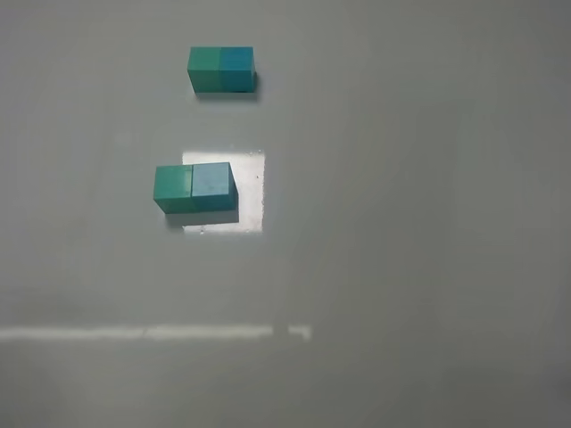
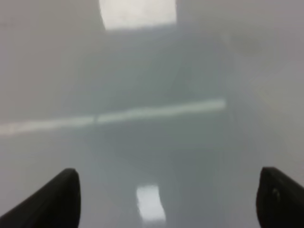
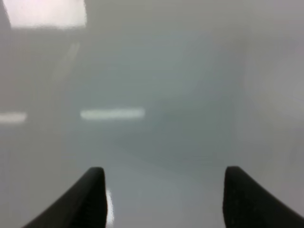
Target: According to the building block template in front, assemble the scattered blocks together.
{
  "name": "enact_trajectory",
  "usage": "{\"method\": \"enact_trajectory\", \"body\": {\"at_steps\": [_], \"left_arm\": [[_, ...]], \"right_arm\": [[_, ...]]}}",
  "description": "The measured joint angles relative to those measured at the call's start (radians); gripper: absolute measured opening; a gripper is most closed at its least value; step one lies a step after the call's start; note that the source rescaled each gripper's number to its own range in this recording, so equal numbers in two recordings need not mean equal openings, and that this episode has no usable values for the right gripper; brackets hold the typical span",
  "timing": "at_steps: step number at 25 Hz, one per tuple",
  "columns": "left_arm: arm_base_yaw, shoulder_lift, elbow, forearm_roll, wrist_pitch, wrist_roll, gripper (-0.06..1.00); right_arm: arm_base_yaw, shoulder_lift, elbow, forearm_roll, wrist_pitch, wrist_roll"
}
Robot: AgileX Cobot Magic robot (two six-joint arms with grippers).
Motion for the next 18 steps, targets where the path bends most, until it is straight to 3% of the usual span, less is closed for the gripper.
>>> {"method": "enact_trajectory", "body": {"at_steps": [11,16,18], "left_arm": [[-0.012,0.0,0.086,0.055,-0.043,-0.099,0.7],[-0.012,0.0,0.105,0.146,-0.076,-0.263,0.7],[-0.012,0.0,0.105,0.156,-0.08,-0.278,0.7]], "right_arm": [[0.0,0.0,0.0,0.0,0.0,0.0],[0.0,0.0,0.0,0.0,0.0,0.0],[0.0,0.0,0.0,0.0,0.0,0.0]]}}
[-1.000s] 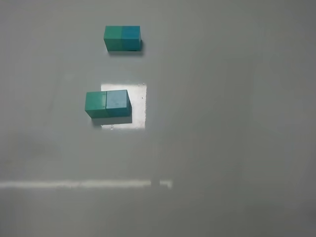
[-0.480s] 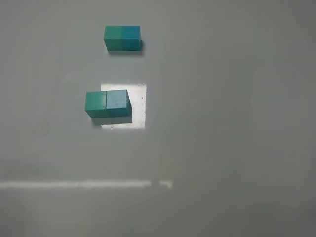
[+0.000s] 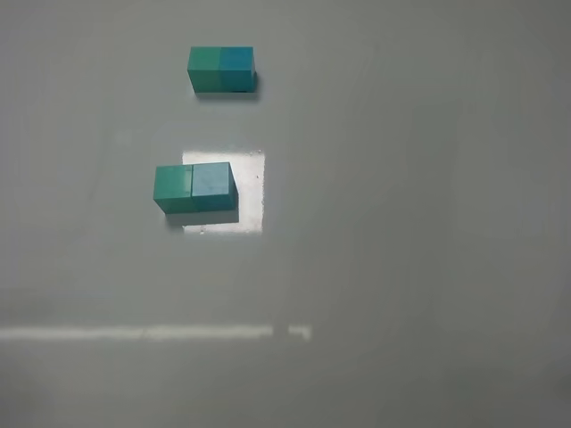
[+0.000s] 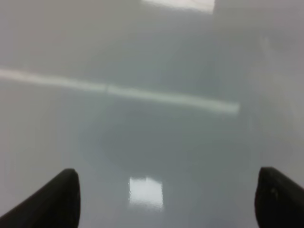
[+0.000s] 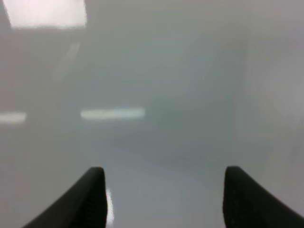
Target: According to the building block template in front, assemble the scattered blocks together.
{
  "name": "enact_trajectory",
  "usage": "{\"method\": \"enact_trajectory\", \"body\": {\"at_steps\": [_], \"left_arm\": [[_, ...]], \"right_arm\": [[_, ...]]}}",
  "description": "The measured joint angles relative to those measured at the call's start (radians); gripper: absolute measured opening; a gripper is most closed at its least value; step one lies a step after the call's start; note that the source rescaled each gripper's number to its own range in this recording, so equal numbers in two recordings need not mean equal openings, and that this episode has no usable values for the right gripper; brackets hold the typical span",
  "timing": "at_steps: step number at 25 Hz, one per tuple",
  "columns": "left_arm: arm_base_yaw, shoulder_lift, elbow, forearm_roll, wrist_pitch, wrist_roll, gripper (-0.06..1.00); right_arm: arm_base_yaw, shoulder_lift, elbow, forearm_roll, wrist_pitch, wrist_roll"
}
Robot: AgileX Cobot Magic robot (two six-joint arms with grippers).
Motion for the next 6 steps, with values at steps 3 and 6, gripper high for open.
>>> {"method": "enact_trajectory", "body": {"at_steps": [3,6], "left_arm": [[0.0,0.0,0.0,-0.004,-0.001,0.001,0.7],[0.0,0.0,0.0,-0.004,-0.004,0.002,0.7]], "right_arm": [[0.0,0.0,0.0,0.0,0.0,0.0],[0.0,0.0,0.0,0.0,0.0,0.0]]}}
